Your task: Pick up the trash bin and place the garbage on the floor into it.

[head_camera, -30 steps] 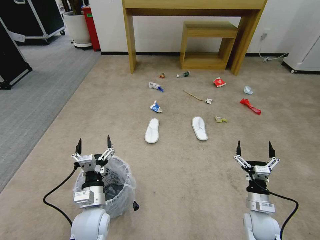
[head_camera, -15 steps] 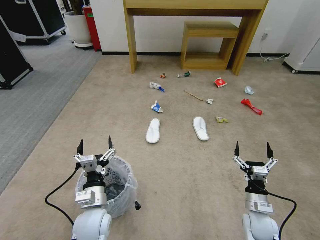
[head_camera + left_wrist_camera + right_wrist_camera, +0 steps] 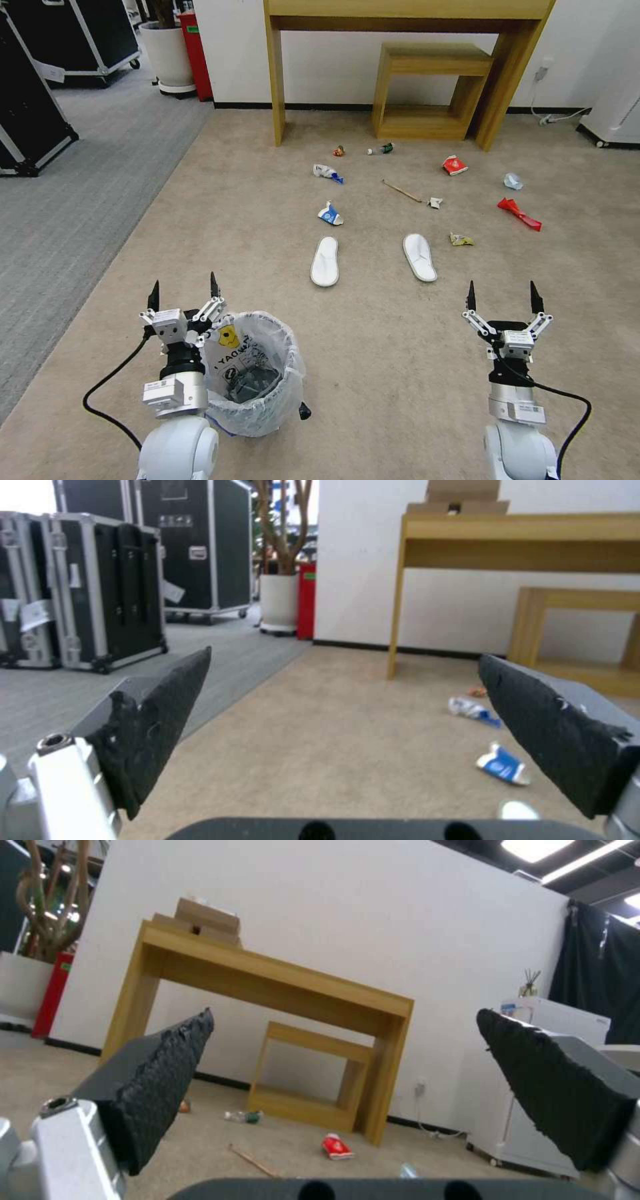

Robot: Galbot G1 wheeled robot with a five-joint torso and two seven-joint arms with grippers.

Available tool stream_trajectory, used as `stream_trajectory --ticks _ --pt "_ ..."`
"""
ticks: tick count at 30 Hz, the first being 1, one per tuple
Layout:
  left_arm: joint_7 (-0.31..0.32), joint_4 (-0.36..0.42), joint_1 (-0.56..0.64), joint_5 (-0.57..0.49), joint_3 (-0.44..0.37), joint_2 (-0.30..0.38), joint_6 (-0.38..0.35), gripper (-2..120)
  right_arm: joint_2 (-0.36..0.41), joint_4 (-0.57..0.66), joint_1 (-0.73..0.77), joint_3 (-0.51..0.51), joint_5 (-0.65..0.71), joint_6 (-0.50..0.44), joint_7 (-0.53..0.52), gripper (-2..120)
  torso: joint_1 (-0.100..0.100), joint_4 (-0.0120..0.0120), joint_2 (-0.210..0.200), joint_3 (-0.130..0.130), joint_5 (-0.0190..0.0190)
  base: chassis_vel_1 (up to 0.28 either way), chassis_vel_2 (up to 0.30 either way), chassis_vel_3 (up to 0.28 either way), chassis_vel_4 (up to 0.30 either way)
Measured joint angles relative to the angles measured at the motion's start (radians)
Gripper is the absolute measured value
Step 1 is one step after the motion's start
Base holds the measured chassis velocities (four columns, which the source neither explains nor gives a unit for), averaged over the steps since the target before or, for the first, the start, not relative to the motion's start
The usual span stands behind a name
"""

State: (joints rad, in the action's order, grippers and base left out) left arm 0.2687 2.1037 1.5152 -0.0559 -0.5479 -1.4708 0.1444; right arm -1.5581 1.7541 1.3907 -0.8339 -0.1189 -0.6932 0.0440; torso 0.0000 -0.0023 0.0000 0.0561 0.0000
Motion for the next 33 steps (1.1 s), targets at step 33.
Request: stream_trajectory --ticks 33 --pt "0.396 0.328 0.152 -0.780 0.024 0.372 -0.766 100 0.024 -0.005 -0.003 -0.012 -0.004 0.013 -0.022 100 0.000 0.0002 0.000 0.000 -0.0001 0.000 0.000 0.000 0.000"
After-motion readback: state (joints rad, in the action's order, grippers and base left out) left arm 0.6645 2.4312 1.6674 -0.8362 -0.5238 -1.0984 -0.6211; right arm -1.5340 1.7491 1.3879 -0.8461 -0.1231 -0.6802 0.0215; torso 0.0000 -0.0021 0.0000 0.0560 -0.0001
